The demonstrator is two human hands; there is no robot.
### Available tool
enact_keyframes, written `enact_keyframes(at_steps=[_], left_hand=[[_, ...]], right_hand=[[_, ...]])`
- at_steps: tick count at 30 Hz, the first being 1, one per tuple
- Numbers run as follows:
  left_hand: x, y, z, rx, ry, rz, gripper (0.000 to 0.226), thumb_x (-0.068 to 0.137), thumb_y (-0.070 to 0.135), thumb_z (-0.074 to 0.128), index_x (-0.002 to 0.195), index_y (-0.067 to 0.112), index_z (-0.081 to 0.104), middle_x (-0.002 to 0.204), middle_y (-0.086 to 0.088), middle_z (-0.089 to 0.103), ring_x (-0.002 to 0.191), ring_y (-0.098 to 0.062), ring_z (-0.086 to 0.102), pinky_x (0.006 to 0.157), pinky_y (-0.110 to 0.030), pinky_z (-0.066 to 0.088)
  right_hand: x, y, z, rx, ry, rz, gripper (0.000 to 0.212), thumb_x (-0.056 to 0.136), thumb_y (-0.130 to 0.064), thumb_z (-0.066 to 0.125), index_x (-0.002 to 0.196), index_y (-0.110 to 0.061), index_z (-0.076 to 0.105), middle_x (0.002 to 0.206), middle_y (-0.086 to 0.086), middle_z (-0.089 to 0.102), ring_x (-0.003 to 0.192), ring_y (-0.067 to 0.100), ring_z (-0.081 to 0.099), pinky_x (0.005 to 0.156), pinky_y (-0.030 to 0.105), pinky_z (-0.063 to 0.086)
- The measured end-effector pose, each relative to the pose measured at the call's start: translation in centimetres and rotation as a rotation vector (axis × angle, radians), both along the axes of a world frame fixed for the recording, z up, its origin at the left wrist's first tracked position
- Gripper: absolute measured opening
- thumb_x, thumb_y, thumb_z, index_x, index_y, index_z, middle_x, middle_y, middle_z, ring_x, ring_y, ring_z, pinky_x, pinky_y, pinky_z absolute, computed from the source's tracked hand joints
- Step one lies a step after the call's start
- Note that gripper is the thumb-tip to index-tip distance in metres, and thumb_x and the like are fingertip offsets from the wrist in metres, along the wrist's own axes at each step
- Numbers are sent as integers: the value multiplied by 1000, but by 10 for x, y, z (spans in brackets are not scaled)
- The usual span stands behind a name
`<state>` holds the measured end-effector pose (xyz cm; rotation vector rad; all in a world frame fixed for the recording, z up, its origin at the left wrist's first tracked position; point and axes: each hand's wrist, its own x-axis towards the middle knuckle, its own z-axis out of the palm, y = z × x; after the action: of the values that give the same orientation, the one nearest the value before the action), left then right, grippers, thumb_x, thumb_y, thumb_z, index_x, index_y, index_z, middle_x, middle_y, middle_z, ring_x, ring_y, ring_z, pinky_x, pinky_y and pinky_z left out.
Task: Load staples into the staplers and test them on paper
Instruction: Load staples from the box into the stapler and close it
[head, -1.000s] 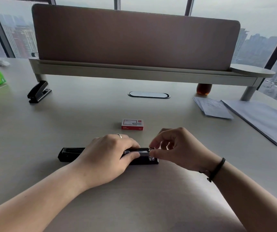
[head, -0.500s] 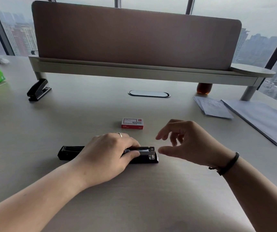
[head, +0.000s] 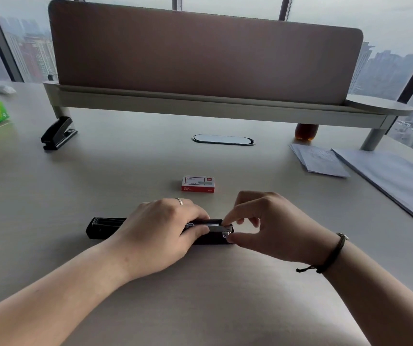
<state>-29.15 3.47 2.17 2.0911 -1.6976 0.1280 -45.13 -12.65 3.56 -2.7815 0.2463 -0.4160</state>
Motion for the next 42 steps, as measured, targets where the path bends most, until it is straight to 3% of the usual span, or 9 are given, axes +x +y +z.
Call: enact_keyframes(at_steps=[6, 17, 22, 25, 29, 31, 37, 40, 42], left_hand=[[0, 0, -1, 2, -8, 2, 22, 92, 47, 56, 109, 38, 66, 97, 22, 69, 85, -1, 61, 70, -24, 45], [2, 2, 0, 7, -23, -16, 24, 92, 50, 54, 111, 39, 64, 99, 22, 68, 90, -1, 63, 73, -27, 50], [12, 5, 15, 173, -30, 6, 59, 80, 69, 55, 133, 49, 39, 117, 31, 57, 98, 2, 59, 84, -29, 47], [31, 14, 31, 344, 50, 44, 73, 67, 77, 61, 130, 57, 31, 114, 32, 52, 93, 4, 57, 86, -27, 47], [57, 31, 42, 560, 78, 102, 48, 66, 63, 74, 106, 44, 58, 92, 25, 62, 79, 9, 59, 76, -15, 48], [68, 39, 43, 583, 141, 128, 36, 67, 59, 76, 95, 40, 62, 83, 19, 67, 73, 9, 60, 67, -15, 48], [77, 49, 34, 443, 351, 24, 20, 77, 50, 74, 91, 44, 60, 82, 11, 68, 72, -10, 64, 70, -30, 50], [72, 48, 37, 369, 363, 33, 17, 76, 42, 79, 85, 41, 65, 81, 15, 69, 69, -7, 63, 66, -24, 48], [67, 47, 44, 361, 269, 65, 17, 72, 44, 81, 81, 40, 67, 79, 24, 67, 65, -2, 58, 61, -20, 45]], right_hand=[[0, -1, 0, -5, -33, -19, 11, 79, -36, 72, 89, -38, 77, 76, -16, 60, 65, 12, 53, 56, 21, 41], [0, 0, 0, 2, -34, -19, 15, 77, -35, 73, 89, -33, 65, 80, -15, 60, 67, 14, 55, 60, 31, 50], [2, 0, -2, 77, -5, -66, 35, 73, -39, 77, 101, -37, 55, 89, -18, 62, 74, 13, 59, 58, 19, 45], [5, 0, -9, 165, 14, -76, 40, 72, -41, 78, 107, -36, 59, 94, -18, 62, 74, 11, 60, 59, 15, 43], [9, 0, -19, 232, 11, -71, 24, 75, -38, 78, 96, -32, 69, 90, -15, 64, 72, 11, 61, 60, 16, 44], [11, 0, -21, 265, 1, -72, 13, 77, -36, 77, 87, -29, 72, 90, -11, 64, 70, 11, 60, 59, 15, 42], [13, 0, -21, 344, 2, -123, 15, 74, -34, 81, 79, -23, 74, 87, -8, 65, 66, 12, 61, 60, 23, 45], [14, 1, -20, 355, 1, -136, 16, 73, -34, 82, 78, -21, 75, 85, -7, 65, 66, 15, 62, 59, 24, 44], [14, 2, -20, 359, 0, -136, 14, 72, -32, 82, 76, -21, 74, 85, -7, 65, 63, 13, 60, 57, 21, 43]])
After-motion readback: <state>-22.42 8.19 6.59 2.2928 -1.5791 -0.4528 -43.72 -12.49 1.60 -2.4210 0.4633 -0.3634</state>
